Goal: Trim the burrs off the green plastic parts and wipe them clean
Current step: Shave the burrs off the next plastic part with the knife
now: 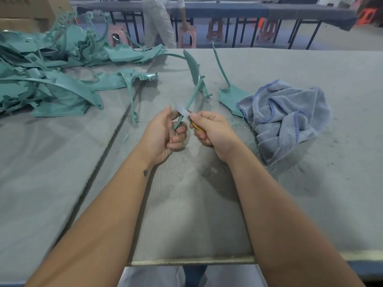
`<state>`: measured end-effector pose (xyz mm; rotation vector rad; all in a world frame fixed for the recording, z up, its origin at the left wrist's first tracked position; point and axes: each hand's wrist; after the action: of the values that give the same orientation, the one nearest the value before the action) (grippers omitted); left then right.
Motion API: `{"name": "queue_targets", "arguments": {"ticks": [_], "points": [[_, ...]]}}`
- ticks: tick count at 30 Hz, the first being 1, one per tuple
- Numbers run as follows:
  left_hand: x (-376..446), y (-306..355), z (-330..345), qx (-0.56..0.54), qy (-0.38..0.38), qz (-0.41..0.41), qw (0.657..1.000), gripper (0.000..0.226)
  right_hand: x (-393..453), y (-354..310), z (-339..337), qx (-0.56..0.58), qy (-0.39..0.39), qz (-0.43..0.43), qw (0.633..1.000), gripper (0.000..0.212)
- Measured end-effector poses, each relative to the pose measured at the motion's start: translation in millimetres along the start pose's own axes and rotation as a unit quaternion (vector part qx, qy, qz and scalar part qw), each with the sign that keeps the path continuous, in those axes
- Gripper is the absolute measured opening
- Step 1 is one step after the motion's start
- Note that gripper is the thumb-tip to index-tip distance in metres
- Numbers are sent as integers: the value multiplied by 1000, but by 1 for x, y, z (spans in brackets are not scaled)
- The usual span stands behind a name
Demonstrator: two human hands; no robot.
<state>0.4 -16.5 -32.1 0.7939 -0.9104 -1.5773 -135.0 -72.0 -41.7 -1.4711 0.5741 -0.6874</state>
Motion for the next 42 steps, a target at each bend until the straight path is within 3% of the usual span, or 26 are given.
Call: {"name": "queue_targets", "arguments": {"ticks": [2,6,11,17,21,26,36,42], "points": [[0,-1,-2,6,-13,4,1000,49,0,0,-1,-5,9,8,1000,32],[-4,-5,-1,92,-45,32,994,26,-1,-1,0,-22,-7,11,1000,29],[-4,-4,-1,87,-46,60,993,54,-3,-3,2,-72,-35,14,997,27],[-4,-5,-5,90,-86,52,991,50,-4,-1,1,-67,-32,0,997,37],[-3,-5,-7,100,-72,56,991,53,-1,3,2,-79,-3,-12,997,37],[-1,-7,-7,107,-60,64,990,41,3,9,3,-81,22,-24,996,27],[1,-12,-5,160,-14,95,982,18,0,6,5,-70,71,-39,994,34],[0,-11,-6,196,5,88,977,17,2,6,3,-74,105,-28,991,33]]}}
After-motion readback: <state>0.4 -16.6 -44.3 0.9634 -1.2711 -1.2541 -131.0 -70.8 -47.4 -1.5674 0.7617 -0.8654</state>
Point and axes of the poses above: each hand's wrist, its own x-axis towards the middle knuckle, its own z-axis out of the palm, y = z × x, and after that the axes turned 11 degrees about -y, right-handed
